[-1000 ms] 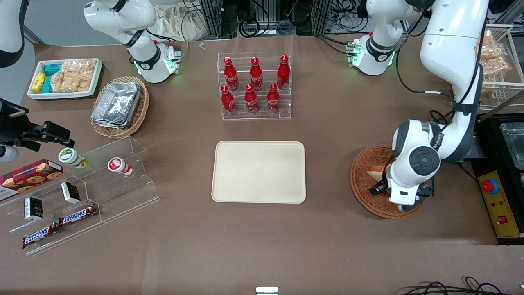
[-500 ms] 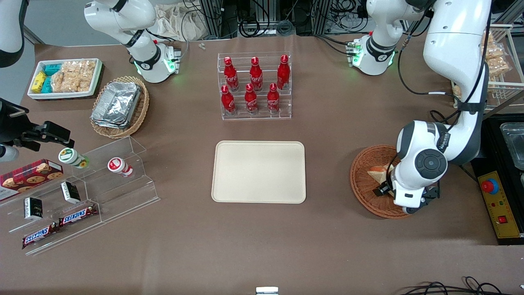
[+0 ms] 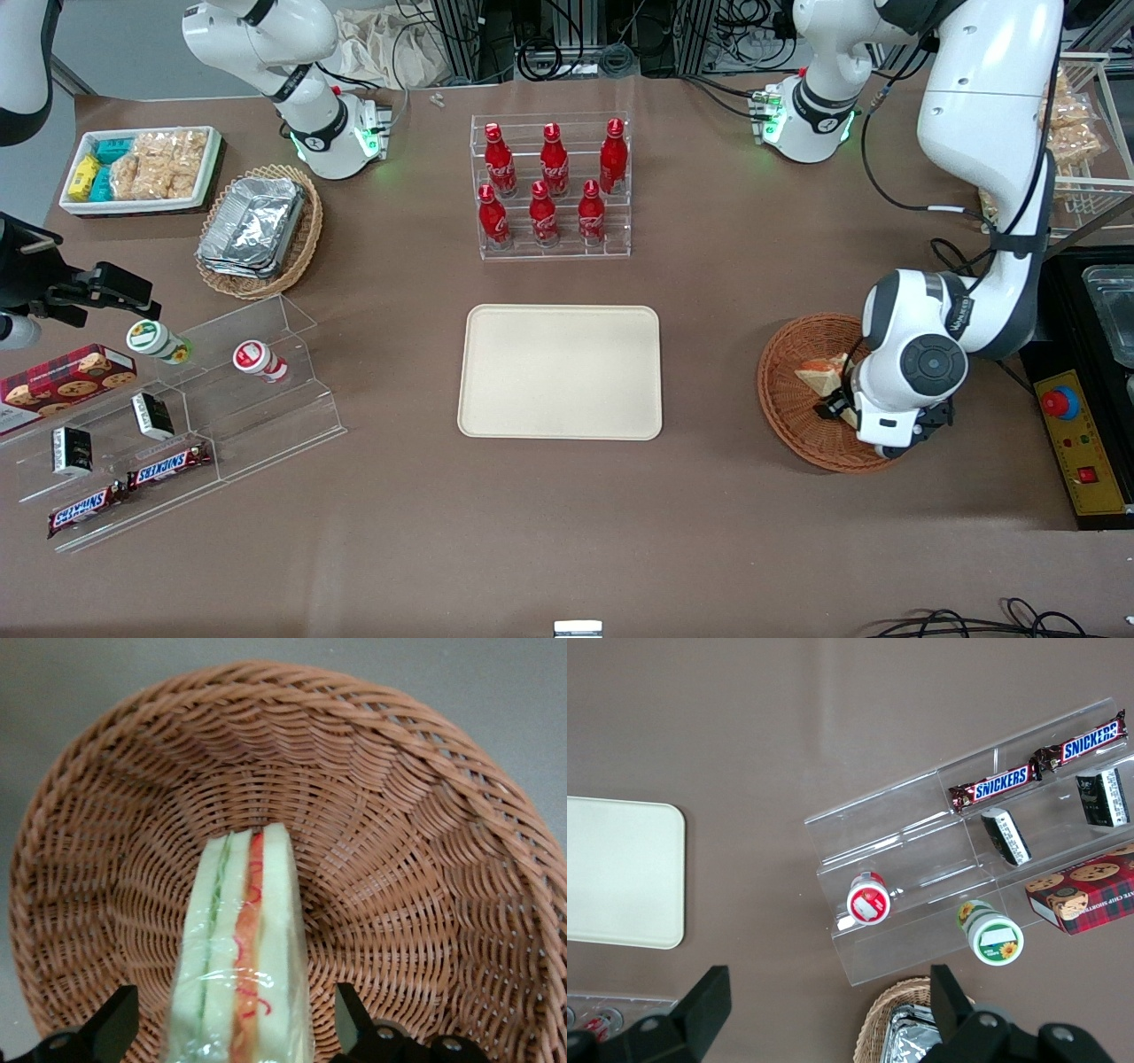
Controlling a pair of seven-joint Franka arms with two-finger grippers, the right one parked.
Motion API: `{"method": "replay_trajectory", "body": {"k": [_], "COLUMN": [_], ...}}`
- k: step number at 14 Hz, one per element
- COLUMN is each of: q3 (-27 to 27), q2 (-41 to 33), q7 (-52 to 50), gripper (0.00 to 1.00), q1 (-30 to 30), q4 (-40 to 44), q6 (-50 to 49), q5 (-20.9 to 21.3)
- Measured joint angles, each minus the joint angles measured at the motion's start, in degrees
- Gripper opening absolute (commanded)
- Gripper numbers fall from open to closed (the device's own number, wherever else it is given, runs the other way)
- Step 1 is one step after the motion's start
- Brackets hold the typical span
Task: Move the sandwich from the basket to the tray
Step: 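Close the left gripper on the sandwich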
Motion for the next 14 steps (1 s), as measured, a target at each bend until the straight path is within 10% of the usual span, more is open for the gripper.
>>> {"method": "replay_trajectory", "body": {"k": [2, 3, 14], "q3": [-0.2, -0.27, -1.36], "q2": [0.7, 0.84, -4.11], "q7": [-1.91, -3.53, 0.0], "gripper": [0.15, 0.0, 0.0], "q1": [-0.27, -0.39, -0.53], "q4": [0.0, 0.0, 7.88], "q6": [0.86, 1.13, -11.09], "q5": [-0.11, -0.12, -0.45]}}
